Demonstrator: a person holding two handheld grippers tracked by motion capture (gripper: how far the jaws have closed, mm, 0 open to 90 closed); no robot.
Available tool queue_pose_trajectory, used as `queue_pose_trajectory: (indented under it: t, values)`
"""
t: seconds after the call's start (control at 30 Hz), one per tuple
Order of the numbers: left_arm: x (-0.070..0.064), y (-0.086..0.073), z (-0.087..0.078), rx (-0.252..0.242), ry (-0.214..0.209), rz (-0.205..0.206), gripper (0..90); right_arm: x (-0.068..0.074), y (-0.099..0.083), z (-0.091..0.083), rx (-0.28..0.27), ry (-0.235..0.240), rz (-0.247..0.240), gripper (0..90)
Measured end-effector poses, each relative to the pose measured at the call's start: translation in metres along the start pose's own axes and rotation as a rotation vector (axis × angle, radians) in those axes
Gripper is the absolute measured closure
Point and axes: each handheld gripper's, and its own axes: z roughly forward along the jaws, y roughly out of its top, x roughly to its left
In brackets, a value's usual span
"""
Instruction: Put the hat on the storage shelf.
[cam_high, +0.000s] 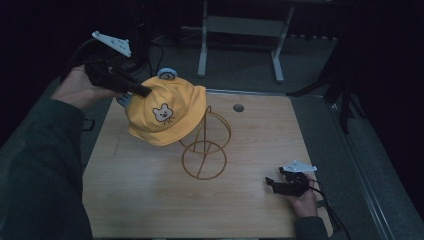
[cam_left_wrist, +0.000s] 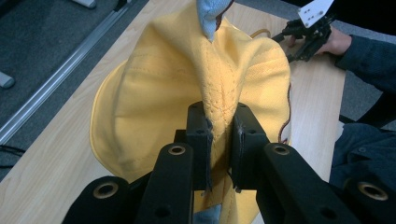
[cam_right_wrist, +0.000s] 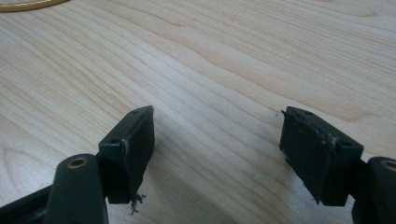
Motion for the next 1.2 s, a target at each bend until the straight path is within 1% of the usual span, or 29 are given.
queue_pose_trajectory:
  t: [0.1, 0.37, 0.43, 0.67, 0.8, 0.83, 0.87, 0.93, 1.0, 1.2]
  values:
    - [-0.001, 0.002, 0.001, -0.003, -0.005, 0.003, 79.9, 0.0, 0.0, 0.0, 0.0, 0.0, 0.0, 26.2]
    - [-0.003, 0.01, 0.002, 0.014, -0.004, 0.017, 79.8, 0.0, 0.0, 0.0, 0.0, 0.0, 0.0, 26.2]
    - [-0.004, 0.012, 0.003, 0.011, -0.005, 0.017, 79.8, 0.0, 0.0, 0.0, 0.0, 0.0, 0.0, 26.2]
    - [-0.007, 0.023, 0.011, 0.035, -0.005, 0.037, 79.6, 0.0, 0.0, 0.0, 0.0, 0.0, 0.0, 26.2]
    - [-0.01, 0.032, 0.02, 0.056, -0.009, 0.048, 79.6, 0.0, 0.0, 0.0, 0.0, 0.0, -0.001, 26.2]
    - [-0.01, 0.032, 0.02, 0.056, -0.009, 0.048, 79.5, 0.0, 0.0, 0.0, 0.0, 0.0, -0.001, 26.2]
    - [-0.012, 0.038, 0.025, 0.064, -0.013, 0.058, 79.5, 0.0, 0.0, 0.0, 0.0, 0.0, 0.0, 26.1]
    - [-0.013, 0.042, 0.03, 0.068, -0.009, 0.062, 78.9, 0.0, 0.0, 0.0, 0.0, 0.0, 0.0, 26.2]
    - [-0.013, 0.045, 0.035, 0.071, -0.01, 0.066, 78.5, 0.0, 0.0, 0.0, 0.0, 0.0, 0.0, 26.1]
    - [-0.016, 0.056, 0.054, 0.101, -0.017, 0.079, 77.7, 0.0, 0.0, 0.0, 0.0, 0.0, 0.0, 26.2]
